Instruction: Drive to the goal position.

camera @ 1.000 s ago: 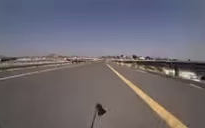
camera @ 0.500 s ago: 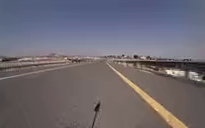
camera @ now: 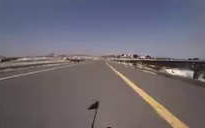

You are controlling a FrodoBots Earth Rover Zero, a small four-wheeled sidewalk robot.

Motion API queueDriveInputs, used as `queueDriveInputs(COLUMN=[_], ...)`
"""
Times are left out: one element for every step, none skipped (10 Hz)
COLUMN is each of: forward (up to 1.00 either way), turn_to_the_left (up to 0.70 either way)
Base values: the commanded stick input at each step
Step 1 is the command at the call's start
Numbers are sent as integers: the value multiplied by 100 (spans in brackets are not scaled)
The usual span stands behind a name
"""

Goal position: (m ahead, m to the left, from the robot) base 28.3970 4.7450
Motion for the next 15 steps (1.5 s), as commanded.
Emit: queueDriveInputs(forward=[100,100,100,100,100,100,100,100,100,100,100,100,100,100,100], turn_to_the_left=[18,-1,-1,-1,-1,-1,-1,-1,-1,-1,-1,-1,-1,-1,-1])
